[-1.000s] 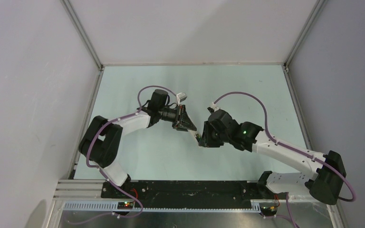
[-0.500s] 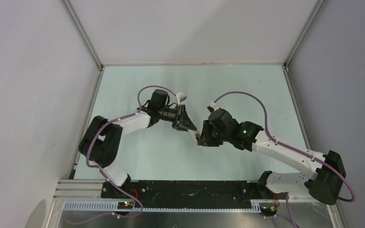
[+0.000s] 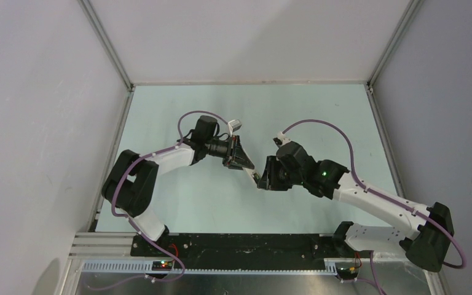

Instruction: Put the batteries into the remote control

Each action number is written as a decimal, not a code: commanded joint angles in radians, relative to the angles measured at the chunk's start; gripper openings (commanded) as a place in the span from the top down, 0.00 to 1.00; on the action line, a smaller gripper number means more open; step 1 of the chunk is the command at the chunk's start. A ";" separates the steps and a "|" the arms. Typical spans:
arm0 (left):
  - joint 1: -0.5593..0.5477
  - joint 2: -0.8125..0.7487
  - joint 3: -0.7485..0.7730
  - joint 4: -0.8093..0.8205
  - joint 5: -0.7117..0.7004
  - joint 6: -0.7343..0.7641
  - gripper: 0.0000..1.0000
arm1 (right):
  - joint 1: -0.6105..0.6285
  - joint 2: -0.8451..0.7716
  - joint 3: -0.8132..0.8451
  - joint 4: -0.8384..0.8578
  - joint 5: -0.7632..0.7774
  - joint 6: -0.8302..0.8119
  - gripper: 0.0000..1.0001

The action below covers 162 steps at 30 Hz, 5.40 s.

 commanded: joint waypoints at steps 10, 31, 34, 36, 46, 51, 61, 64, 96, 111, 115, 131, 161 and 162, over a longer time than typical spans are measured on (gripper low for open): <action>0.005 -0.007 0.029 0.025 0.020 -0.019 1.00 | -0.010 0.031 -0.014 0.039 0.000 0.005 0.66; 0.004 -0.013 0.019 0.025 0.024 -0.013 1.00 | -0.023 0.050 -0.020 0.093 0.001 0.010 0.73; 0.004 -0.018 0.014 0.025 0.026 -0.010 1.00 | -0.025 0.053 -0.020 0.101 -0.003 0.009 0.75; 0.003 -0.023 0.011 0.026 0.027 -0.005 1.00 | -0.028 0.056 -0.020 0.108 -0.007 0.009 0.78; 0.002 -0.043 -0.013 0.026 0.035 0.018 1.00 | -0.041 0.074 -0.020 0.121 -0.019 0.007 0.86; -0.004 -0.071 -0.022 0.025 0.049 0.042 1.00 | -0.052 0.081 -0.021 0.132 -0.040 -0.004 0.89; -0.017 -0.116 -0.043 0.025 0.072 0.086 1.00 | -0.074 0.092 -0.020 0.161 -0.099 -0.027 0.90; -0.022 -0.117 -0.042 0.025 0.073 0.088 1.00 | -0.077 0.096 -0.020 0.169 -0.112 -0.028 0.91; -0.036 -0.138 -0.021 0.026 0.047 0.103 1.00 | -0.133 -0.019 -0.020 0.200 -0.216 -0.052 0.91; -0.052 -0.276 -0.017 0.026 0.075 0.106 1.00 | -0.122 -0.215 -0.136 0.215 -0.225 -0.199 0.51; -0.056 -0.322 -0.020 0.021 0.079 0.108 1.00 | -0.100 -0.216 -0.135 0.266 -0.291 -0.257 0.51; -0.058 -0.329 -0.021 0.012 0.074 0.091 1.00 | -0.026 -0.214 -0.135 0.287 -0.296 -0.299 0.66; -0.059 -0.307 -0.014 0.004 0.056 0.096 1.00 | -0.040 -0.313 -0.135 0.246 -0.189 -0.283 0.22; -0.059 -0.308 -0.014 0.004 0.054 0.095 1.00 | -0.041 -0.313 -0.135 0.238 -0.184 -0.285 0.22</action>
